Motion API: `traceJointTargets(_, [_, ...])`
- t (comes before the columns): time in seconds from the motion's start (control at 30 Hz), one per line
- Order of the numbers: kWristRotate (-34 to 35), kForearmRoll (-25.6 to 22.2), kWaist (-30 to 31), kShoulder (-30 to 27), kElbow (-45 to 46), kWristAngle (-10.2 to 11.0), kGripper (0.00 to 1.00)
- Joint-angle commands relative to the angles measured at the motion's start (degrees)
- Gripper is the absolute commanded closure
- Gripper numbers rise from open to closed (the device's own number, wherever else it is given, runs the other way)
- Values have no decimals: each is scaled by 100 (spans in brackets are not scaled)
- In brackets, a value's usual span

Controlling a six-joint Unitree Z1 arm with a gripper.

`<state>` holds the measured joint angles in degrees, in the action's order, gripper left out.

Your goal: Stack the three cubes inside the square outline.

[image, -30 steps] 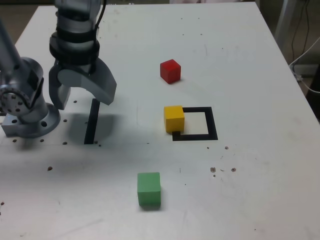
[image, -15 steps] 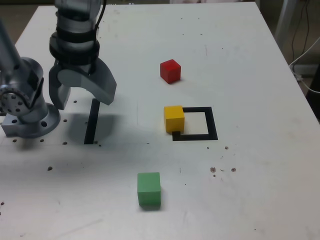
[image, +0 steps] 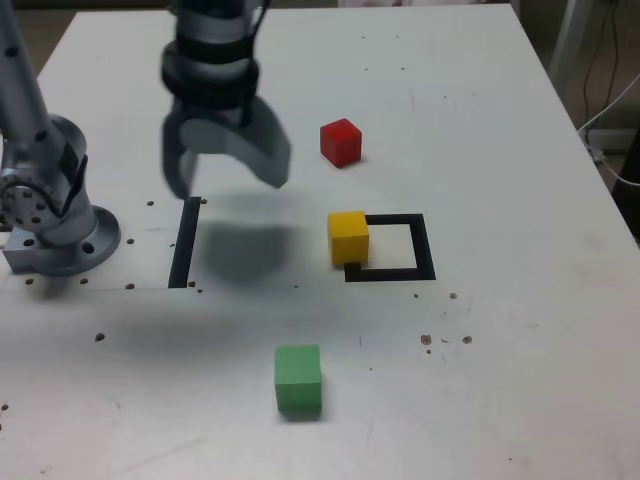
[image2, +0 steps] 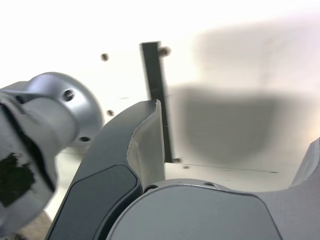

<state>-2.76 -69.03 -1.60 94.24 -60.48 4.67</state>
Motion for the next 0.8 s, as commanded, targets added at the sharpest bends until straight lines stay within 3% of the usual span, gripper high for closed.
traceJointTargets(0.0, [14, -88, -92, 180, -296, 47, 1])
traceJointTargets(0.47, [126, -591, -1539, 1522, -2190, 84, 1])
traceJointTargets(0.77, [-13, -1042, -2035, 2531, -3385, 0, 1])
